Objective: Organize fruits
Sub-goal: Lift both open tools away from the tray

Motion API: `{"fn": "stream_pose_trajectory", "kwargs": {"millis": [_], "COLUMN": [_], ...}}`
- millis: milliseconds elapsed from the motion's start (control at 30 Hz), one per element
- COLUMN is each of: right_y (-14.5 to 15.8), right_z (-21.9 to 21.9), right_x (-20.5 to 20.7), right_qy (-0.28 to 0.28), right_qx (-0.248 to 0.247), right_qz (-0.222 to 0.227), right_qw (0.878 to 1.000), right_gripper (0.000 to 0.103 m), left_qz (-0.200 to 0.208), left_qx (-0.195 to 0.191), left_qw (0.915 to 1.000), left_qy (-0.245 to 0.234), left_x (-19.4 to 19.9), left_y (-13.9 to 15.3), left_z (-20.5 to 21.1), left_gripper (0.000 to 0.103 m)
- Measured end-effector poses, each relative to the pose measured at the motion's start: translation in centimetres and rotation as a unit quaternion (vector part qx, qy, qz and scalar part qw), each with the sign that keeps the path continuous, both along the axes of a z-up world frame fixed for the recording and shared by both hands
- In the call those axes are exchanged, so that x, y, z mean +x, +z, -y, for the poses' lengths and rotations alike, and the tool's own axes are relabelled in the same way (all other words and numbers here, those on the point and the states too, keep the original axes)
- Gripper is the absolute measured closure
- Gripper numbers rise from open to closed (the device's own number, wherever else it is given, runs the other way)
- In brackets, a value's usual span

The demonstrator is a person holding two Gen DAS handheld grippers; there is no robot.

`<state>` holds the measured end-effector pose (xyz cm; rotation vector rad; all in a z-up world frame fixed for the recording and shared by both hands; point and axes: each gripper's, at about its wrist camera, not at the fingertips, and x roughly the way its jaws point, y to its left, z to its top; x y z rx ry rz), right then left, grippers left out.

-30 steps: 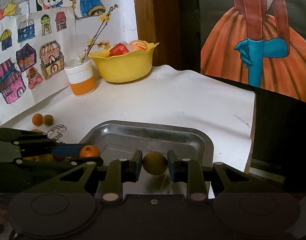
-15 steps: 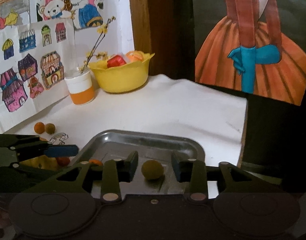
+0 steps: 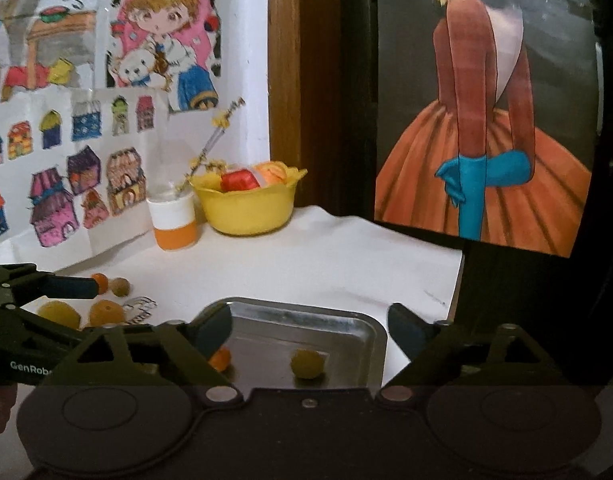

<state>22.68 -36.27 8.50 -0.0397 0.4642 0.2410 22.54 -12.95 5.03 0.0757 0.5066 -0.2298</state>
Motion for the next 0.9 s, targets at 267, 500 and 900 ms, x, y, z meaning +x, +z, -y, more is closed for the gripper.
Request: {"fn": "stream_pose_trajectory", "kwargs": {"millis": [267, 500, 900], "right_y": [1.4, 0.8, -1.5], "right_z": [-1.8, -4.2, -5.7], "right_x": [-5.3, -10.3, -14.9], "right_qy": [0.02, 0.041, 0.037], "right_qx": [-0.008, -0.032, -0.024], "right_qz": [0.017, -0.001, -0.056], "right_qw": [1.0, 0.999, 0.997], "right_gripper": [0.001, 0.001, 0.001], "left_qz": [-0.002, -0.014, -0.038], "left_qx": [-0.011, -0.006, -0.01], "left_qw": [0.9999, 0.9999, 0.9983], "left_qy": [-0.005, 0.003, 0.044], "left_x": [-4.2, -7.8, -11.7], "left_y": [0.3, -0.4, -1.6], "left_z": [-1.6, -3.4, -7.8], "left_gripper": [0.0, 0.0, 0.0]}}
